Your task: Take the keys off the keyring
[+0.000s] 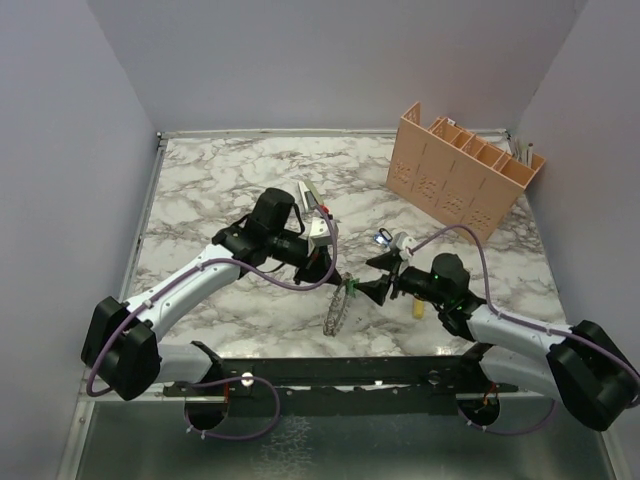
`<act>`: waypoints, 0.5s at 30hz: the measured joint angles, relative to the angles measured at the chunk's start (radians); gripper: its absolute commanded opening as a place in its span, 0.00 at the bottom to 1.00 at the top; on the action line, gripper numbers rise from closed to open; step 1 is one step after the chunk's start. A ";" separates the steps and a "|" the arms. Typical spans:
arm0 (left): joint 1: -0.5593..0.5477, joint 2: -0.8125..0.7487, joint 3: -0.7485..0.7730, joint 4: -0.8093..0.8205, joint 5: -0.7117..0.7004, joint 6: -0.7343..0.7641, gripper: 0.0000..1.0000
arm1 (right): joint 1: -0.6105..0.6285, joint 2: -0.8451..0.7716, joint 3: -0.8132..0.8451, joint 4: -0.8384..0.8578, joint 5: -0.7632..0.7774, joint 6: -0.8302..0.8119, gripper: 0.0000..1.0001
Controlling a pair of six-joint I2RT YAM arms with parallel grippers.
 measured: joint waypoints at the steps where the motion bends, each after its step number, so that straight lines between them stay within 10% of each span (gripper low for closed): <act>1: 0.004 0.000 0.000 -0.001 0.008 0.008 0.00 | 0.000 0.027 0.000 0.015 -0.010 0.008 0.69; 15: 0.006 0.038 -0.002 0.003 0.109 0.017 0.00 | 0.000 0.196 0.041 0.120 -0.134 0.093 0.62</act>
